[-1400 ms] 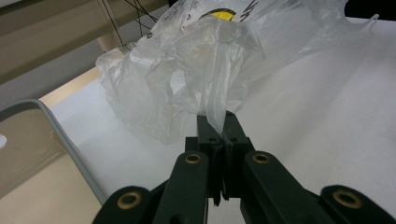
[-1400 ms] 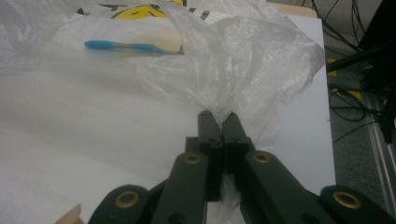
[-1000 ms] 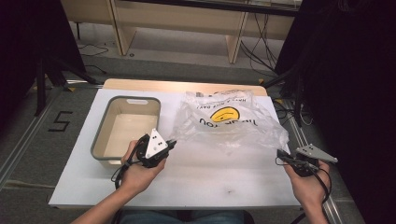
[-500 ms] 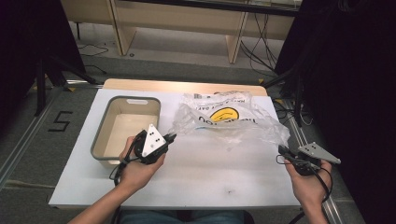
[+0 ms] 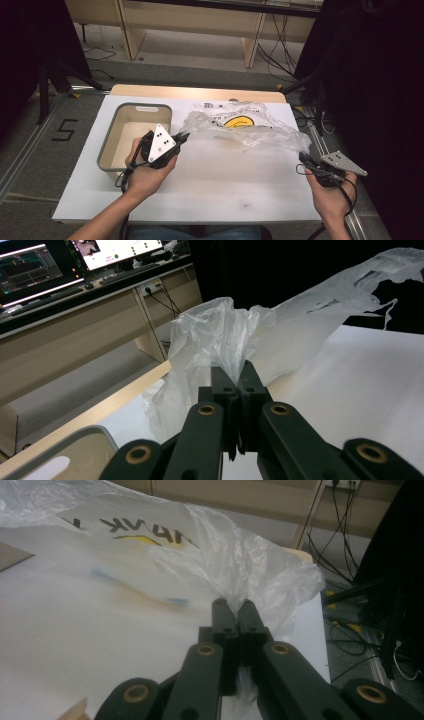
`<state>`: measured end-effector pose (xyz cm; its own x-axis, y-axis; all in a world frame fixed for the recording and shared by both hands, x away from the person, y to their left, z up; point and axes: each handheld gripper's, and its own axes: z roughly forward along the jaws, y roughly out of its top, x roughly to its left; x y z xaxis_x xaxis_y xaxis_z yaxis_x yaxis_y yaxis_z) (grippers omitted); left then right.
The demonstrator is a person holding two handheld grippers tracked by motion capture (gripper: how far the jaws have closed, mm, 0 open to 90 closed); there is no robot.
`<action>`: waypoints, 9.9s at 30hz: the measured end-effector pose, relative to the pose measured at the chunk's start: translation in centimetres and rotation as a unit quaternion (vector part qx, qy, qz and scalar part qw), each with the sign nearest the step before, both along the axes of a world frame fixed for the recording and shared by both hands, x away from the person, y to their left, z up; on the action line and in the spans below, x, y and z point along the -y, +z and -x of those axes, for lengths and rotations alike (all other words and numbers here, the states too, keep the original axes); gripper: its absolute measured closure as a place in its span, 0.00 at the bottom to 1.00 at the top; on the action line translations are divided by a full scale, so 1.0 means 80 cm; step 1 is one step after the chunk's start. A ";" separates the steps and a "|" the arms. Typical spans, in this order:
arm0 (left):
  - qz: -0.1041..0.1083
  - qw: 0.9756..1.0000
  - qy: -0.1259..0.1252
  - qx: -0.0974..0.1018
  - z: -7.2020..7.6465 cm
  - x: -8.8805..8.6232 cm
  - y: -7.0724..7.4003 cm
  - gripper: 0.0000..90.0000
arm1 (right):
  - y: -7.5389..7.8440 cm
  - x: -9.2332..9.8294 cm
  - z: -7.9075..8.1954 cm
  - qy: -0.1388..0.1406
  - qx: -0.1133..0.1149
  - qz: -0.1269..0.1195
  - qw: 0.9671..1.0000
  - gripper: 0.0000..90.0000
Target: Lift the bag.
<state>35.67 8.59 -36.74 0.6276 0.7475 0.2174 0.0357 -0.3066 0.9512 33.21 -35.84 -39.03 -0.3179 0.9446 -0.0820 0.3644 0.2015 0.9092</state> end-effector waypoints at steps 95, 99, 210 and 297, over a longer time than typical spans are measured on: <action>0.101 0.989 -0.008 0.106 0.003 0.004 0.095 0.99 | 0.060 -0.009 0.011 -0.018 0.140 -0.022 0.990 1.00; 0.095 0.991 0.003 0.092 -0.009 0.003 0.086 0.99 | 0.060 -0.012 0.003 -0.018 0.142 -0.020 0.990 1.00; 0.032 0.990 0.102 -0.087 -0.123 0.010 -0.001 0.43 | -0.001 -0.055 -0.125 -0.075 0.111 -0.027 0.991 0.23; -0.037 0.990 -0.050 -0.127 0.027 -0.063 -0.070 0.32 | -0.056 -0.025 -0.011 0.158 -0.024 -0.037 0.986 0.33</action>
